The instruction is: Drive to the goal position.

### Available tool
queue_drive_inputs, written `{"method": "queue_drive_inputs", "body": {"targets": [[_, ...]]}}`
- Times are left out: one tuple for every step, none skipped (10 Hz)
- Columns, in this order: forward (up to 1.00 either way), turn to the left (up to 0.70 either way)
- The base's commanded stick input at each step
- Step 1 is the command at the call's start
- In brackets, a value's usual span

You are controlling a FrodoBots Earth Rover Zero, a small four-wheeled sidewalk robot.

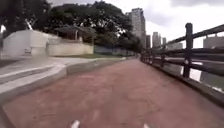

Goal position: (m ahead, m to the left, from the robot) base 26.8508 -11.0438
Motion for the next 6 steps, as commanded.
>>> {"method": "queue_drive_inputs", "body": {"targets": [[0.70, -0.05], [0.70, -0.35], [0.70, -0.35], [0.70, -0.35], [0.70, -0.29], [0.70, -0.13]]}}
